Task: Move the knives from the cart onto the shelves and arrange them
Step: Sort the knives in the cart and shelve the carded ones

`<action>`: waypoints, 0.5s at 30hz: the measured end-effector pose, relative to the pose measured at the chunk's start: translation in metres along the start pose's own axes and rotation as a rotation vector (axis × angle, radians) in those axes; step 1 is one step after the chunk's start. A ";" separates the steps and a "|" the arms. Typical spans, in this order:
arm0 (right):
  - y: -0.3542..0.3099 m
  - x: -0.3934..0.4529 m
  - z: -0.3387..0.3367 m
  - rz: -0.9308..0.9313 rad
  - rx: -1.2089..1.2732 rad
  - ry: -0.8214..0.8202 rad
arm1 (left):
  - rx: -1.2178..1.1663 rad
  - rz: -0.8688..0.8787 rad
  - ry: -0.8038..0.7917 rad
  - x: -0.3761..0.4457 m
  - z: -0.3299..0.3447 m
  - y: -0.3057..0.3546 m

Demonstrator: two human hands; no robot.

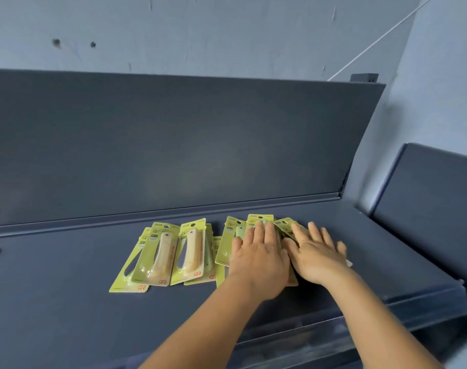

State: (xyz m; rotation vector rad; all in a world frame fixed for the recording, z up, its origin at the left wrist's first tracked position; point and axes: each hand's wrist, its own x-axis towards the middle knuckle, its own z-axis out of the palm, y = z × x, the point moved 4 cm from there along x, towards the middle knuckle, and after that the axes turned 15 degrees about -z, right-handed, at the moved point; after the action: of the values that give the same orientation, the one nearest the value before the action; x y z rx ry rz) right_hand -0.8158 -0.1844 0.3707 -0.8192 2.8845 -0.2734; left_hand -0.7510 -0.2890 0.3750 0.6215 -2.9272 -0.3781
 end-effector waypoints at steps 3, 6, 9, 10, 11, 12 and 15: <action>-0.020 -0.006 -0.008 -0.028 0.020 0.119 | -0.025 0.031 0.092 -0.007 -0.015 -0.013; -0.056 -0.013 -0.016 -0.121 0.091 0.258 | -0.025 0.015 0.115 -0.016 -0.032 -0.039; -0.099 -0.019 -0.018 -0.253 0.132 0.367 | -0.029 -0.022 0.152 -0.027 -0.047 -0.074; -0.114 -0.021 -0.017 -0.292 0.131 0.386 | -0.033 -0.041 0.166 -0.030 -0.052 -0.087; -0.128 -0.022 -0.014 -0.326 0.141 0.392 | -0.031 -0.065 0.175 -0.032 -0.055 -0.101; -0.143 -0.022 -0.011 -0.356 0.165 0.386 | -0.022 -0.091 0.176 -0.034 -0.058 -0.115; -0.182 -0.020 0.005 -0.457 0.227 0.345 | 0.007 -0.159 0.160 -0.038 -0.061 -0.158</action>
State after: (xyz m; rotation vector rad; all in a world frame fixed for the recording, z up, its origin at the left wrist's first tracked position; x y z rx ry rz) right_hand -0.7059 -0.3268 0.4054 -1.5045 2.8381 -0.8466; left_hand -0.6451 -0.4265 0.3887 0.8466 -2.7374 -0.3189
